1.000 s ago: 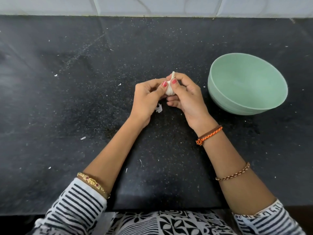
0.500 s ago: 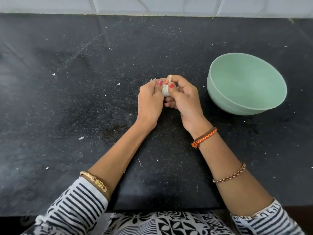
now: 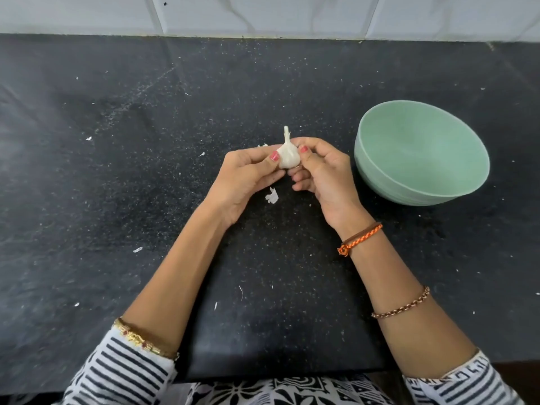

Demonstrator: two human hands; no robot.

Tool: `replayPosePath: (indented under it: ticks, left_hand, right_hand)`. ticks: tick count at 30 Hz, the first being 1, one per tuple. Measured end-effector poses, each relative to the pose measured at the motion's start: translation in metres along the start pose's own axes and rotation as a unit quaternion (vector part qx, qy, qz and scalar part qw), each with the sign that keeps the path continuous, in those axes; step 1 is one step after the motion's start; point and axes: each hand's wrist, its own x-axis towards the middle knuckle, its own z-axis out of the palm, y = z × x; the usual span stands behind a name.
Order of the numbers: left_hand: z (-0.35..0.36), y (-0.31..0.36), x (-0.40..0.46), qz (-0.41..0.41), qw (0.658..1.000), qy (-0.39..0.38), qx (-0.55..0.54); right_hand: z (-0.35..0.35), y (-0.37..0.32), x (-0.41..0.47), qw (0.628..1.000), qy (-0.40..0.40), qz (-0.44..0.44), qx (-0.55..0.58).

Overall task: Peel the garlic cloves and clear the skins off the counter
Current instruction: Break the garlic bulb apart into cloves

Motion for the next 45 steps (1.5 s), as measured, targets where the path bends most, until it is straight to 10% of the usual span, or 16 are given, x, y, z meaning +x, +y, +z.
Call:
replayPosePath:
  ticks: [45]
  left_hand:
    - [-0.003, 0.005, -0.004, 0.09, 0.97, -0.014, 0.224]
  right_hand:
    - [0.0, -0.007, -0.004, 0.994, -0.076, -0.002, -0.074]
